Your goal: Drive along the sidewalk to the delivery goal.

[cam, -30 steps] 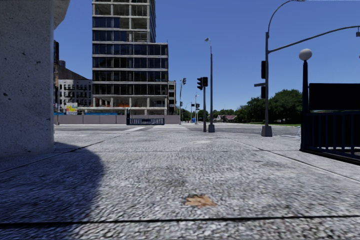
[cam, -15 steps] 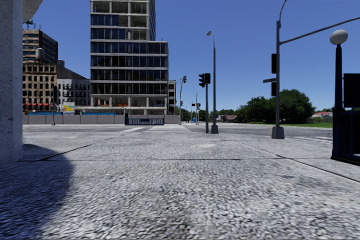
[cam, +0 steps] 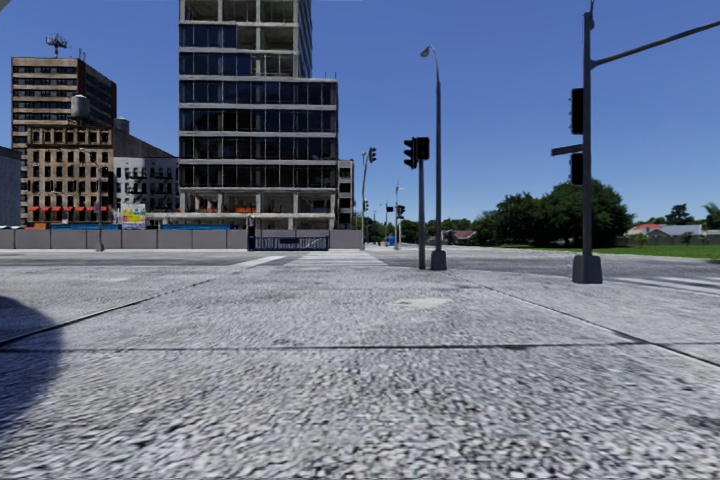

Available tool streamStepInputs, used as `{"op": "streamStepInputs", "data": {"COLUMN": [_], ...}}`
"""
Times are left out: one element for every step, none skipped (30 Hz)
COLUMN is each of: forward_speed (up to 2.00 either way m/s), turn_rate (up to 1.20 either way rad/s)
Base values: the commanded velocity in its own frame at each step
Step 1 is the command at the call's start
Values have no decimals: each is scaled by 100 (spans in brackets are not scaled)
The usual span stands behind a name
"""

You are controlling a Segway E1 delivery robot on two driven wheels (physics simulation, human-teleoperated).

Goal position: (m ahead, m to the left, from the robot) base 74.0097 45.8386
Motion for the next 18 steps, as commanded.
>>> {"op": "streamStepInputs", "data": {"forward_speed": [200, 200, 200, 200, 200, 200, 200, 200, 200, 200, 200, 200, 200, 200, 200, 200, 200, 200], "turn_rate": [17, 3, 0, 0, 0, 0, 0, 0, 0, 0, 0, 0, 0, 0, 0, 0, 0, 0]}}
